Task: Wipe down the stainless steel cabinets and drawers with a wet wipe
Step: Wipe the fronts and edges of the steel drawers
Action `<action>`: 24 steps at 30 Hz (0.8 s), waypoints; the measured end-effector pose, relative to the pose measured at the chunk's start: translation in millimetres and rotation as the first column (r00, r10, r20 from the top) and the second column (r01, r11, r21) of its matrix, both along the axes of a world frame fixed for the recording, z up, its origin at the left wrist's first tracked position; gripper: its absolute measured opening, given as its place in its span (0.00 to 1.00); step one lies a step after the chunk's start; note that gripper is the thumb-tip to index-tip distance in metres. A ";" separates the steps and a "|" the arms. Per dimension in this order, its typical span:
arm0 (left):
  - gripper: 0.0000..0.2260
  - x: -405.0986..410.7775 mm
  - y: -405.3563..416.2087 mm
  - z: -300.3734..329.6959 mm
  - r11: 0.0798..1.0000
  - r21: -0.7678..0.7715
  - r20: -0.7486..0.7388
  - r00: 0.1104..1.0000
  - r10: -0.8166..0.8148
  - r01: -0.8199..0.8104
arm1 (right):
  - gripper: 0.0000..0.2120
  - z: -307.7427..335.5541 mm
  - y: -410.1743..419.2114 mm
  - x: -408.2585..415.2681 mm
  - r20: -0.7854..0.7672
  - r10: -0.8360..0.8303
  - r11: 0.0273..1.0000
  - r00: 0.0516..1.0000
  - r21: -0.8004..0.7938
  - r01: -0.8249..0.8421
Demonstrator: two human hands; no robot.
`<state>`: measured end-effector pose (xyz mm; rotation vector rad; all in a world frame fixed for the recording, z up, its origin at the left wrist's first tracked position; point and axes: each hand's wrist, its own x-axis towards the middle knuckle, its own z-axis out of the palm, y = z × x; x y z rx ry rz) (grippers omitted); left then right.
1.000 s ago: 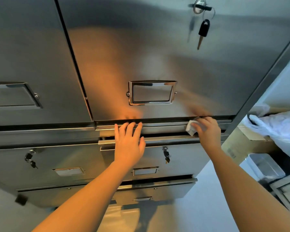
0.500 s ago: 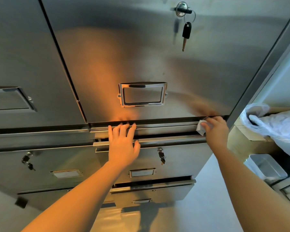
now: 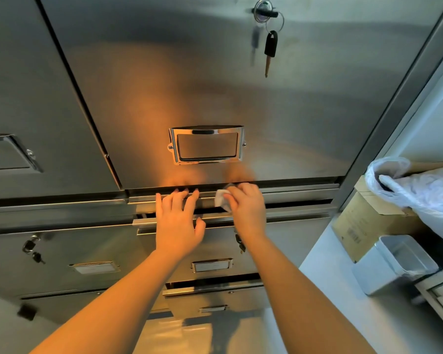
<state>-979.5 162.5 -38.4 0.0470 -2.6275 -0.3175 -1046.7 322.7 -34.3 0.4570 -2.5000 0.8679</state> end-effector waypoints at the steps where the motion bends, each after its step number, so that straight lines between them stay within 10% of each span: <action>1: 0.26 0.1 -0.7 0.1 1.000 0.000 0.005 1.000 -0.002 0.002 | 0.09 -0.3 16.4 -5.2 0.020 -0.028 1.000 0.999 -0.009 0.029; 12: 0.27 0.5 1.4 0.6 1.000 0.012 0.051 0.999 0.010 -0.011 | 0.10 12.2 186.3 -49.6 0.151 -0.235 0.971 0.960 -0.015 0.240; 24: 0.32 1.4 -2.1 0.2 1.000 -0.027 0.119 0.993 0.011 -0.008 | 0.06 4.5 10.7 3.9 0.030 -0.066 0.996 0.997 -0.053 0.068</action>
